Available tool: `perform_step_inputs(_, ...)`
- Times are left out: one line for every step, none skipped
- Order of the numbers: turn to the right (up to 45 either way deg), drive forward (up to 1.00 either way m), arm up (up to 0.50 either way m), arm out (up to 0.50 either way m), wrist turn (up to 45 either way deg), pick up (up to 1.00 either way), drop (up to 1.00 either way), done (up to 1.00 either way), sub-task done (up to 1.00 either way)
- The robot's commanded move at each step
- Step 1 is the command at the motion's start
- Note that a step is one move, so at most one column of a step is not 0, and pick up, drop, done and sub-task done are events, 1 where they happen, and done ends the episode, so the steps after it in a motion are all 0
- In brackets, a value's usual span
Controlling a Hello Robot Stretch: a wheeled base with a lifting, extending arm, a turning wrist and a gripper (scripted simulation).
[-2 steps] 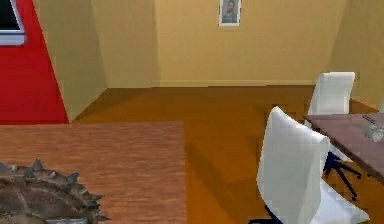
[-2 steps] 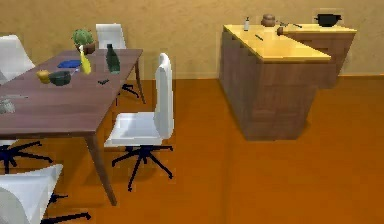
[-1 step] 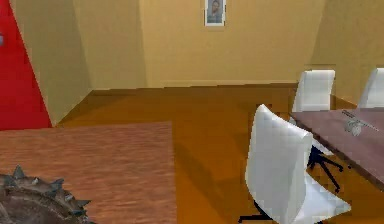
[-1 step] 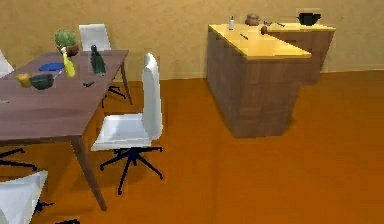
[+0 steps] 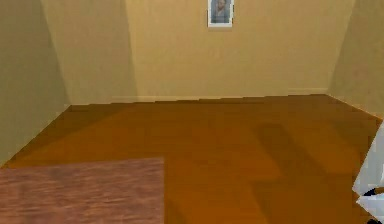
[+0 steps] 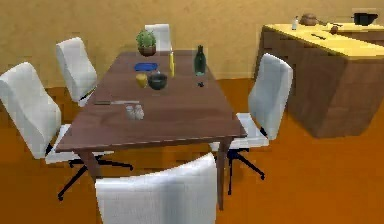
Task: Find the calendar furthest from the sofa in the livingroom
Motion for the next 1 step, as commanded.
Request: perform_step_inputs(-45.0, 0.0, 0.0, 0.0, 0.0, 0.0, 0.0, 0.0, 0.0)
